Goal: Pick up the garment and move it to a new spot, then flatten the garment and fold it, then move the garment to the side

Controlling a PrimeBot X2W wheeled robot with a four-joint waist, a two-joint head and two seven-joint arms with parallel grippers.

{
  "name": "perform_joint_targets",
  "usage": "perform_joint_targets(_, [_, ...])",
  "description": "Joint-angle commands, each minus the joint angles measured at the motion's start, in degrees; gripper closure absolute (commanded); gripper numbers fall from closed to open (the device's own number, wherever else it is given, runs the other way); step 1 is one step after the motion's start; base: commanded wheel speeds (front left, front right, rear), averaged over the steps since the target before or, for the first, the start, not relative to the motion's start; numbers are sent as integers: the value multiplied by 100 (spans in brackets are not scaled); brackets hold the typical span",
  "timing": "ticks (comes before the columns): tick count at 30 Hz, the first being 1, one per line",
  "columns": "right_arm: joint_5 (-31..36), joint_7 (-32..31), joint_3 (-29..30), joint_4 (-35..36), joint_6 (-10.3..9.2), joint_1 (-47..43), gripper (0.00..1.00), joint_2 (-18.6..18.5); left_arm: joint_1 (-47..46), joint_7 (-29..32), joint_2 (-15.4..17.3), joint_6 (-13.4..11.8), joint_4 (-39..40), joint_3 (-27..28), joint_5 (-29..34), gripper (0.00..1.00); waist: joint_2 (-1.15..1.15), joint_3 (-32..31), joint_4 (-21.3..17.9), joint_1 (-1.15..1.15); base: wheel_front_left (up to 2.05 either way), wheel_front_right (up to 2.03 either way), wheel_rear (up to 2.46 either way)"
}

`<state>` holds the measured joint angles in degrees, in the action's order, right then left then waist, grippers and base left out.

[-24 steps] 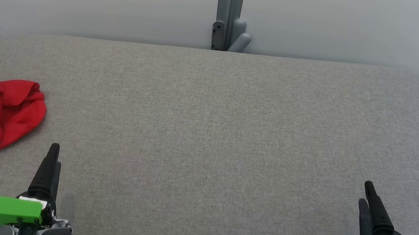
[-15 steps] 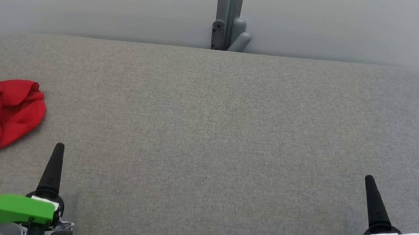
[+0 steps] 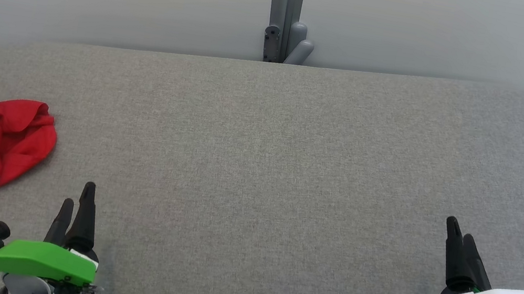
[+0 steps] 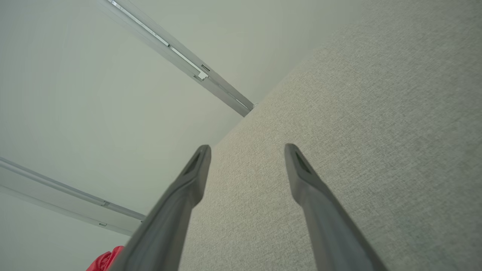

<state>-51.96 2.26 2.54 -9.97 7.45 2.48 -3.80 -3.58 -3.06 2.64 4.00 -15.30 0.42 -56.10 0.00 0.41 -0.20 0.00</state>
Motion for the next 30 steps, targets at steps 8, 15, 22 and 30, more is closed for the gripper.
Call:
perform_joint_targets(8, [907,214,-99,55,3,17,0,-88,-72,-190,125,-96,29,-195,1020,0,0,2,-6,0,0,0,0])
perform_joint_targets(15, [1481,342,-117,21,3,-22,0,-123,-59,-311,167,-112,18,-311,1610,0,0,0,4,0,0,0,0])
perform_joint_targets(22, [1996,469,-136,22,3,-36,0,-142,-54,-427,231,-132,38,-400,2127,0,0,-4,-2,0,0,0,0])
perform_joint_targets(30, [2498,596,-170,52,3,-68,0,-150,-20,-549,271,-159,93,-510,2673,0,0,9,-16,0,0,0,0])
